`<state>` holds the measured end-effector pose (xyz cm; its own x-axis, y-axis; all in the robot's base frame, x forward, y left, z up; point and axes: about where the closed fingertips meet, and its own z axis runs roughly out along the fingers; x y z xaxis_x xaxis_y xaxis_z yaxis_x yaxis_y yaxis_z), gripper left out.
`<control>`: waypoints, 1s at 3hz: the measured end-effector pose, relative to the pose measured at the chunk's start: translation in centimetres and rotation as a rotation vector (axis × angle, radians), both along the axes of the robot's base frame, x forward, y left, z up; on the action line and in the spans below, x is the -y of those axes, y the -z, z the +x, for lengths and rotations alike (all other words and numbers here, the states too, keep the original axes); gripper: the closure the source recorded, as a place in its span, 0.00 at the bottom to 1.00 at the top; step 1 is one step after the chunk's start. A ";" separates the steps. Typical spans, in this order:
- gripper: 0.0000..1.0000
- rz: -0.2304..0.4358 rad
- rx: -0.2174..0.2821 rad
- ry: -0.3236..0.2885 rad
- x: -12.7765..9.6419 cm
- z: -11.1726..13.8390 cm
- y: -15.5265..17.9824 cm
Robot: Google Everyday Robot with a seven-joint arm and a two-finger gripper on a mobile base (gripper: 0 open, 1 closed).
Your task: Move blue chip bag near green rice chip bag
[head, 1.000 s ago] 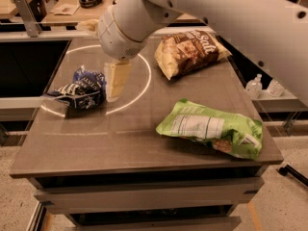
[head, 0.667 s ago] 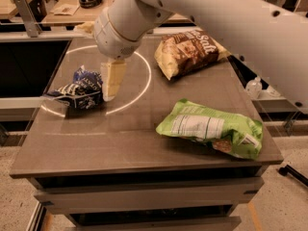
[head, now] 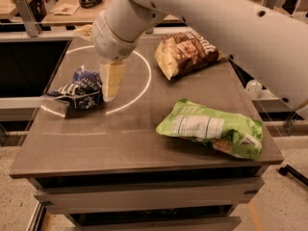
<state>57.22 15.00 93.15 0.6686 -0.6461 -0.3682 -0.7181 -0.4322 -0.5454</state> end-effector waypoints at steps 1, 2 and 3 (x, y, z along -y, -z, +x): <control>0.00 -0.010 0.024 0.014 -0.6 0.3 0.8; 0.00 -0.027 0.034 0.012 -1.1 0.6 1.6; 0.00 -0.049 0.024 0.008 -1.6 0.6 2.8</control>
Offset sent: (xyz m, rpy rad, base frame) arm 0.0119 0.0141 -0.0281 -0.0514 -0.0411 -0.0118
